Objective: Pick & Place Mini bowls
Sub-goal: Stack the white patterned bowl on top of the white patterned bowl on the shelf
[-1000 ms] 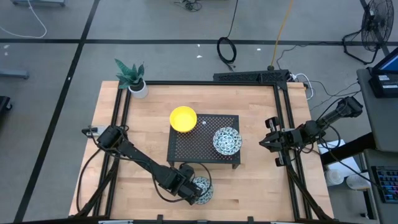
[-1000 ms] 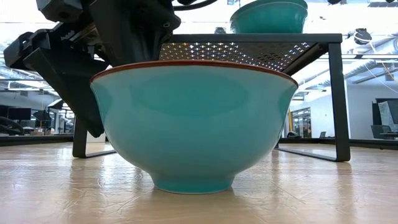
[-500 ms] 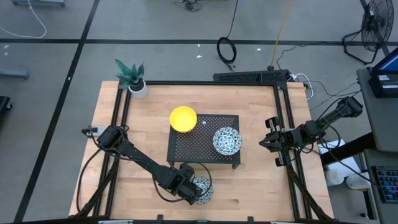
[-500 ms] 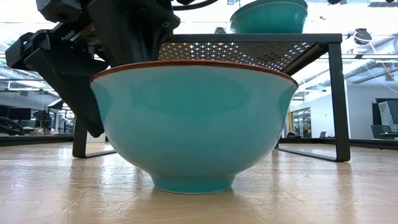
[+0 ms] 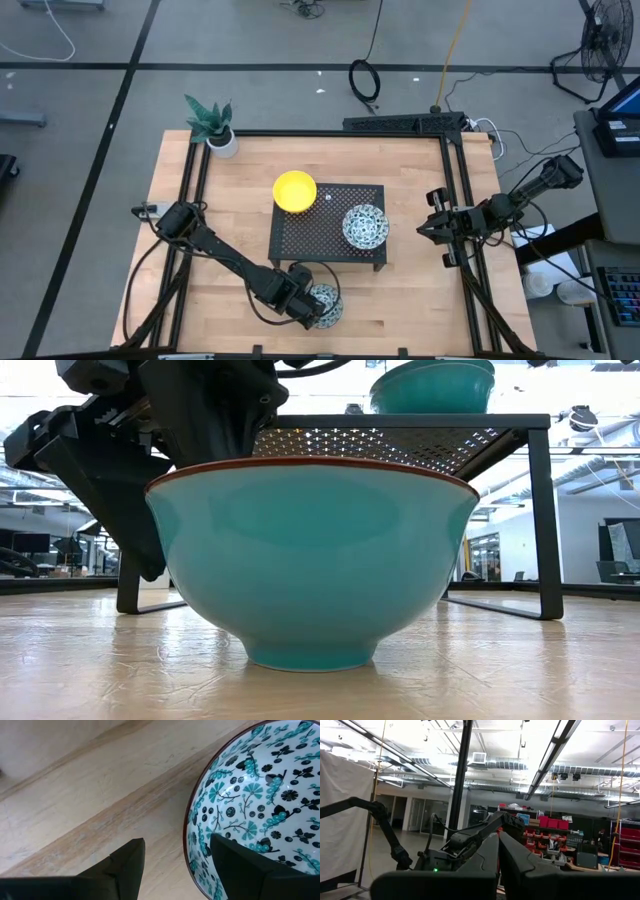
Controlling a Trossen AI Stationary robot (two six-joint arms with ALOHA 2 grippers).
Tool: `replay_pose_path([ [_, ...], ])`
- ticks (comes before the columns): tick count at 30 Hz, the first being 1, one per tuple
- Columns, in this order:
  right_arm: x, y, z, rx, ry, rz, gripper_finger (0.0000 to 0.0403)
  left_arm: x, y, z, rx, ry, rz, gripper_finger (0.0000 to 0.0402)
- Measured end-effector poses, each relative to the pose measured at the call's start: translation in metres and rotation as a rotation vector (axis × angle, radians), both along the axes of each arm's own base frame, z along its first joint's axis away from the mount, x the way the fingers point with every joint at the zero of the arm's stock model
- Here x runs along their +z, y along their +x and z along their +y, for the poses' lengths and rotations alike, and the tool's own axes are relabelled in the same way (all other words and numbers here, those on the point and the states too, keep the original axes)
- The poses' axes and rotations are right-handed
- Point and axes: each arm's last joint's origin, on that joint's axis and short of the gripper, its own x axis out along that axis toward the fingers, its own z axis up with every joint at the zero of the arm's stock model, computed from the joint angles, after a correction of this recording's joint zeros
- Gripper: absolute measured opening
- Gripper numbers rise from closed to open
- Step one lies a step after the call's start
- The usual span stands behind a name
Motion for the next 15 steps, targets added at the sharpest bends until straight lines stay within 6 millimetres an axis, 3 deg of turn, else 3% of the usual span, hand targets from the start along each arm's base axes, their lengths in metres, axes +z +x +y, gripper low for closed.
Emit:
replay_pose_path([
  [15,0.0,0.0,0.0,0.0,0.0,0.0,0.0,-0.01,0.003,0.005,0.007,-0.011,-0.034,0.0227],
])
